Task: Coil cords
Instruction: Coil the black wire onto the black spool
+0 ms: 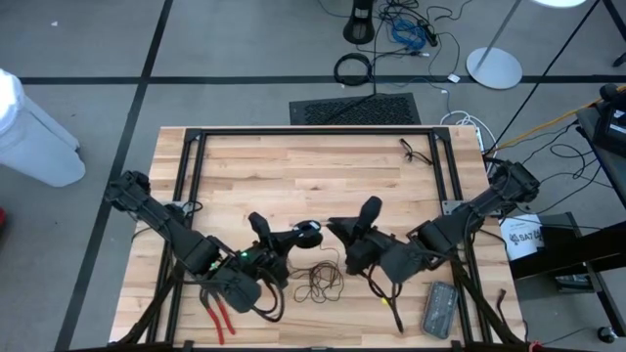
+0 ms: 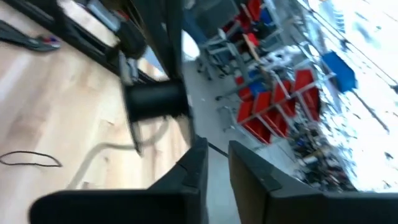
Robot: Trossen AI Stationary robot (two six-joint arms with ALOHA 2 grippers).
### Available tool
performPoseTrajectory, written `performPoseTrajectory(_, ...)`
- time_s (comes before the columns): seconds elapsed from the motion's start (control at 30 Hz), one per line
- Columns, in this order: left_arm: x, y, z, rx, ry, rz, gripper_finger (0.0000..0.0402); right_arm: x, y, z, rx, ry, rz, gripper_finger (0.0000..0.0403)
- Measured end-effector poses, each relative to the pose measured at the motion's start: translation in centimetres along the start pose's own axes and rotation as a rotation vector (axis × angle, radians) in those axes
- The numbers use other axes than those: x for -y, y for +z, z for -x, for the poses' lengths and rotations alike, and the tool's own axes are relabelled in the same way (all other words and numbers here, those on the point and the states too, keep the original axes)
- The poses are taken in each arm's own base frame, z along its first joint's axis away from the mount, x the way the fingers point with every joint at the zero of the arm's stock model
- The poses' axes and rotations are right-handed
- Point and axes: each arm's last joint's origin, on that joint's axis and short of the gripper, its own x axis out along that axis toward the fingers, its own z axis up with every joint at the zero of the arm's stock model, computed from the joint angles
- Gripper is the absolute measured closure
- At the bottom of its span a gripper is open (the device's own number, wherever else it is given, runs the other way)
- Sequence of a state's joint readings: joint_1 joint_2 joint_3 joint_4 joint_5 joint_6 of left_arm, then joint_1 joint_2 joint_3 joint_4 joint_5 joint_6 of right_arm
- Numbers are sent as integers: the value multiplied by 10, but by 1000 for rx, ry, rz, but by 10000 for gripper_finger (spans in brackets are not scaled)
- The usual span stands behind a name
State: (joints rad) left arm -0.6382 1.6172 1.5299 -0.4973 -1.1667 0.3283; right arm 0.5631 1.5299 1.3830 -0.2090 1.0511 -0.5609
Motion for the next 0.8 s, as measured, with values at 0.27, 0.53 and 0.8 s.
performPoseTrajectory(0.27, -5, 2, 15, 36, -21, 19, 399, -4, 2, 19, 5, 7, -124, 311)
performPoseTrajectory(0.53, -10, 2, 21, 44, -10, 11, 400, -31, -22, 19, -69, 226, -339, 309)
performPoseTrajectory(0.8, -12, 5, 23, 46, 27, 11, 400, -80, -84, 1, -153, 221, -403, 309)
